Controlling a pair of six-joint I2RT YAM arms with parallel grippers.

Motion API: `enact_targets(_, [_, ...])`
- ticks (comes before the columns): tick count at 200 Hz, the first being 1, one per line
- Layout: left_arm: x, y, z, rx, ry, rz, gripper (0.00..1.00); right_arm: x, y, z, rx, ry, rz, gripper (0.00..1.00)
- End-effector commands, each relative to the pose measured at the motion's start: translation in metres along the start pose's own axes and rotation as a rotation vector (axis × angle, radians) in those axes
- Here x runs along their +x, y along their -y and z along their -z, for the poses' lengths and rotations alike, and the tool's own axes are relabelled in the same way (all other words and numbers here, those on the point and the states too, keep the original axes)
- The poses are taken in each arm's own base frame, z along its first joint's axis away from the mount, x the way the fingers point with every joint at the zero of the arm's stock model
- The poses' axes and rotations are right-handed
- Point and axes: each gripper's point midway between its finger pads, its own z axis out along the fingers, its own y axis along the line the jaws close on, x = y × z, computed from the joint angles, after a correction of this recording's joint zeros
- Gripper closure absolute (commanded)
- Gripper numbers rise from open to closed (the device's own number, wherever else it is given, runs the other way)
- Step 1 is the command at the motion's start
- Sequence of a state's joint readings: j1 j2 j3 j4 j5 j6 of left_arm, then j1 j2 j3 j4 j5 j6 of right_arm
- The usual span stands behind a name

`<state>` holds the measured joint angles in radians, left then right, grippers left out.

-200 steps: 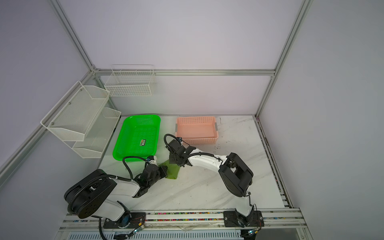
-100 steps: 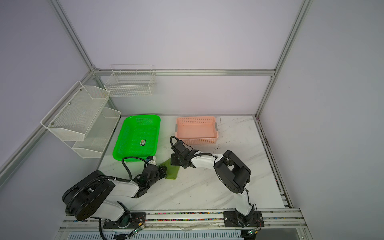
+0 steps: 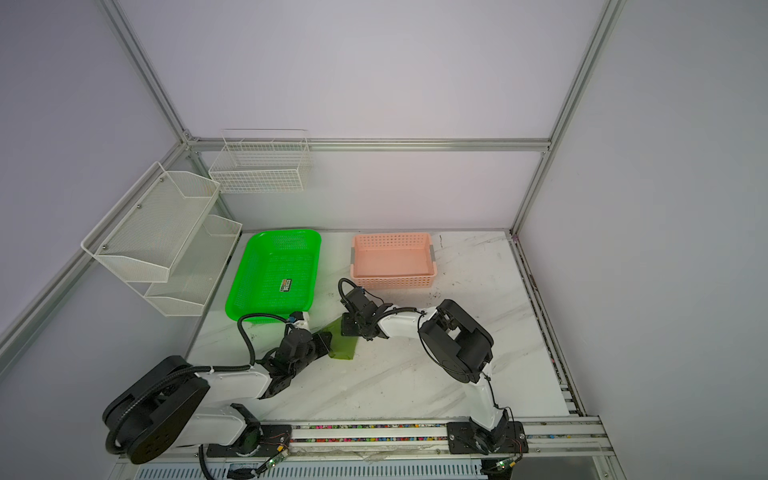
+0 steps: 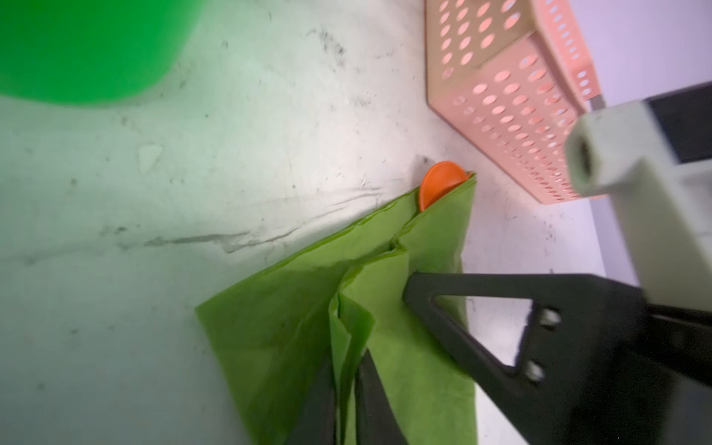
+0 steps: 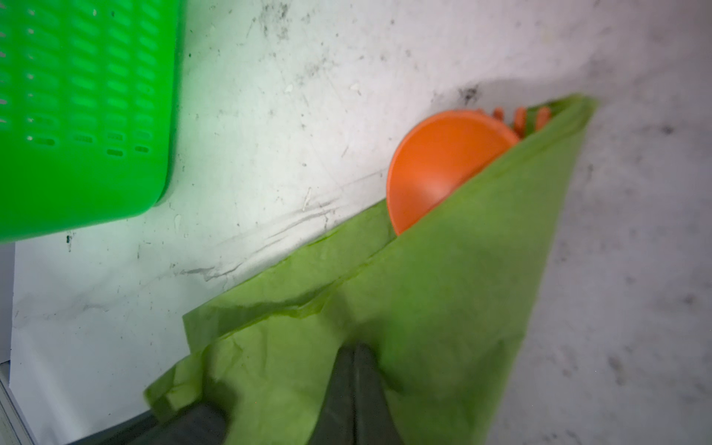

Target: Place the utensils on the paper napkin and roll it up

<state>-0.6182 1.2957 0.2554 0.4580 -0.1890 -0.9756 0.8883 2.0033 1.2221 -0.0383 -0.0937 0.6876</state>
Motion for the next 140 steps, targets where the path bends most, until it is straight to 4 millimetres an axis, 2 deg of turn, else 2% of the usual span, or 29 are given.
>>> enact_targets(1, [-0.023, 0.014, 0.019, 0.021, 0.074, -0.045, 0.77, 0.019, 0.025, -0.013, 0.064, -0.043, -0.016, 1.00])
enact_targets(23, [-0.044, 0.044, 0.041, 0.130, 0.149, -0.097, 0.78, 0.024, 0.023, -0.018, 0.039, -0.060, -0.024, 1.00])
enact_targets(47, [-0.047, 0.070, 0.052, 0.247, 0.147, -0.150, 0.83, 0.029, 0.022, -0.024, 0.016, -0.078, -0.033, 1.00])
enact_targets(79, [-0.022, 0.093, 0.053, 0.440, 0.071, -0.189, 0.89, 0.034, 0.018, -0.029, -0.013, -0.098, -0.042, 1.00])
enact_targets(109, [0.003, 0.111, 0.048, 0.554, -0.042, -0.228, 0.93, 0.035, 0.020, -0.030, -0.015, -0.105, -0.045, 1.00])
enact_targets(140, [0.021, 0.124, 0.045, 0.641, -0.125, -0.257, 0.98, 0.037, 0.024, -0.031, -0.022, -0.119, -0.059, 1.00])
